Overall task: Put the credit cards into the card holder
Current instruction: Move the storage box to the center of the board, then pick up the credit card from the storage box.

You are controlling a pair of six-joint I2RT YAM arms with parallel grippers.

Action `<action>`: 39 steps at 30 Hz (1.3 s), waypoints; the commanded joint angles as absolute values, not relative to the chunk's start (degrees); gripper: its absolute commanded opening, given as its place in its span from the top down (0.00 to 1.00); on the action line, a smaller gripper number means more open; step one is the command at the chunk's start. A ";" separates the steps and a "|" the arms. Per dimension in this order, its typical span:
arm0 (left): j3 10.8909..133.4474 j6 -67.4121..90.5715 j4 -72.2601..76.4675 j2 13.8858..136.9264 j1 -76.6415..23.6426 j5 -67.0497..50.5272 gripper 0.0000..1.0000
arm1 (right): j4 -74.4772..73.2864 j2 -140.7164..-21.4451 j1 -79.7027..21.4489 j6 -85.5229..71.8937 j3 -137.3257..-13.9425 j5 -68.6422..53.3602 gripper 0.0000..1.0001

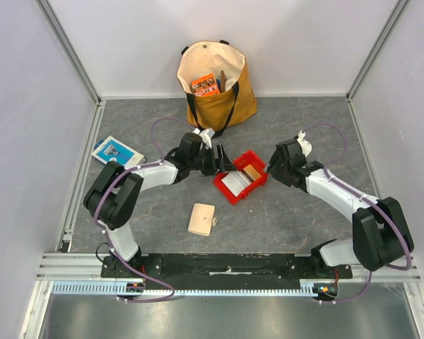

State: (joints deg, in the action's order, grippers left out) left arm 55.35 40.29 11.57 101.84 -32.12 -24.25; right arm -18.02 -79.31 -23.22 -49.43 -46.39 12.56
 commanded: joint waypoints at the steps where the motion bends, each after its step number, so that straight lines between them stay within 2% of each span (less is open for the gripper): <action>1: 57.74 43.33 16.17 103.27 -33.31 -26.54 0.20 | -19.77 -76.47 -20.75 -45.89 -45.79 14.85 0.33; 9: 60.91 43.50 15.12 105.56 -35.16 -26.55 0.20 | -21.18 -72.25 -17.49 -41.41 -44.20 14.86 0.33; 12: 58.98 42.28 13.89 102.49 -35.07 -24.09 0.20 | -20.57 -69.36 -17.49 -35.18 -46.57 13.11 0.28; 16: 57.40 39.82 9.41 97.31 -35.07 -19.35 0.18 | -16.71 -67.85 -17.49 -24.11 -49.91 1.80 0.24; 20: 53.19 41.21 7.47 92.21 -35.24 -14.42 0.18 | -17.84 -73.19 -17.67 -18.12 -54.22 -13.59 0.23; 22: 50.73 42.62 7.03 89.57 -35.07 -13.80 0.18 | -19.33 -76.54 -18.71 -15.39 -56.07 -15.64 0.24; 25: 46.16 45.52 7.56 86.84 -35.33 -14.41 0.22 | -21.62 -81.03 -21.70 -10.82 -59.32 -15.57 0.23; 29: 43.24 47.37 8.96 85.17 -35.86 -15.64 0.37 | -21.36 -84.72 -23.64 -8.79 -60.82 -15.38 0.21; 32: 43.33 47.55 9.14 86.74 -37.26 -16.00 0.45 | -21.36 -87.01 -23.91 -7.30 -61.35 -16.34 0.21; 34: 44.20 47.72 9.58 88.23 -38.14 -16.08 0.46 | -21.36 -88.59 -24.08 -5.98 -61.61 -17.57 0.20; 36: 44.47 48.34 10.89 90.25 -38.84 -16.52 0.56 | -21.27 -89.73 -24.26 -5.62 -61.79 -17.58 0.18; 39: 44.74 49.13 12.48 92.63 -39.46 -16.79 0.61 | -21.01 -91.58 -24.26 -5.80 -62.40 -17.58 0.17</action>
